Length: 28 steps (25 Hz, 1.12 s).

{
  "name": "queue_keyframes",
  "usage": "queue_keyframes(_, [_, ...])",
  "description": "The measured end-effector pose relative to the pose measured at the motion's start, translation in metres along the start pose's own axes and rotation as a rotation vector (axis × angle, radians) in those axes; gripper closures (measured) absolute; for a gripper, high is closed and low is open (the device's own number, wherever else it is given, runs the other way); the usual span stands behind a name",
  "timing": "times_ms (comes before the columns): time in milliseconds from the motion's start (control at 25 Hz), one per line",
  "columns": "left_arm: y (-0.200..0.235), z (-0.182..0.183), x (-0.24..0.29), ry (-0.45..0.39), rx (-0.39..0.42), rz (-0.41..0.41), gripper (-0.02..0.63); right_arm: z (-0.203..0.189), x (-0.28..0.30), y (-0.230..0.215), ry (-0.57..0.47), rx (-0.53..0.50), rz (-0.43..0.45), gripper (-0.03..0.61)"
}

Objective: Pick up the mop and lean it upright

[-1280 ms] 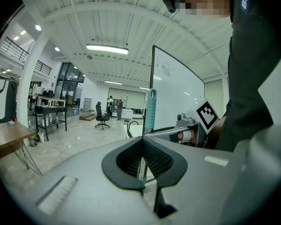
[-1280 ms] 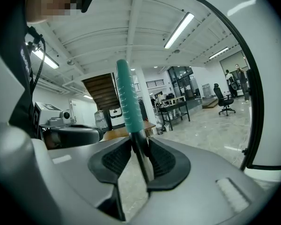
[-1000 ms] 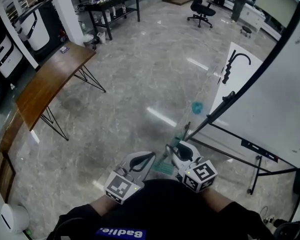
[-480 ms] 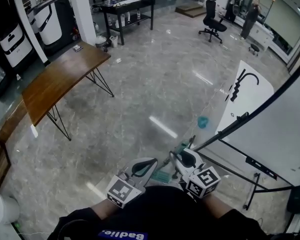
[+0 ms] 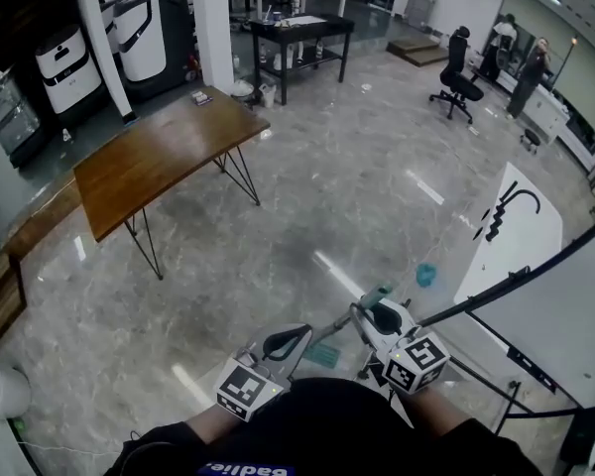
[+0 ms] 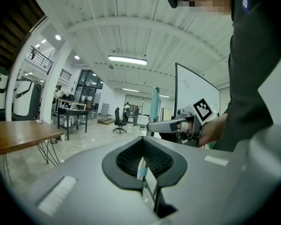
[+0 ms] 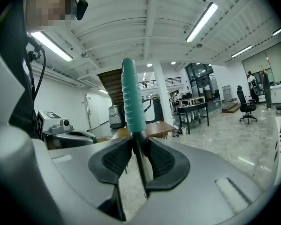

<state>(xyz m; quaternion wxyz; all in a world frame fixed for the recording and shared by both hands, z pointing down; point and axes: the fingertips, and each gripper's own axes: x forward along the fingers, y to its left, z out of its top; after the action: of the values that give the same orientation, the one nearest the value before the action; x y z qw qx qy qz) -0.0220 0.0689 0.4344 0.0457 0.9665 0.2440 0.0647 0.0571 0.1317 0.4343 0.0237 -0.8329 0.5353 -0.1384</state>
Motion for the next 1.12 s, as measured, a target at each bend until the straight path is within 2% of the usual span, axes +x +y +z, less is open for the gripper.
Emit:
queue_keyframes(240, [0.042, 0.004, -0.031, -0.032, -0.012, 0.148, 0.595, 0.015, 0.052, 0.023, 0.013, -0.041, 0.135, 0.468])
queue_keyframes(600, [0.092, -0.001, -0.062, -0.033, -0.041, 0.371, 0.595, 0.022, 0.128, 0.044, 0.044, -0.058, 0.356, 0.468])
queue_keyframes(800, [0.127, 0.004, -0.058, -0.029, -0.06, 0.495, 0.595, 0.025, 0.175, 0.051, 0.078, -0.058, 0.497, 0.468])
queue_keyframes(1120, [0.179, 0.014, -0.02, -0.007, -0.08, 0.626, 0.595, 0.039, 0.236, 0.041, 0.102, -0.072, 0.694, 0.468])
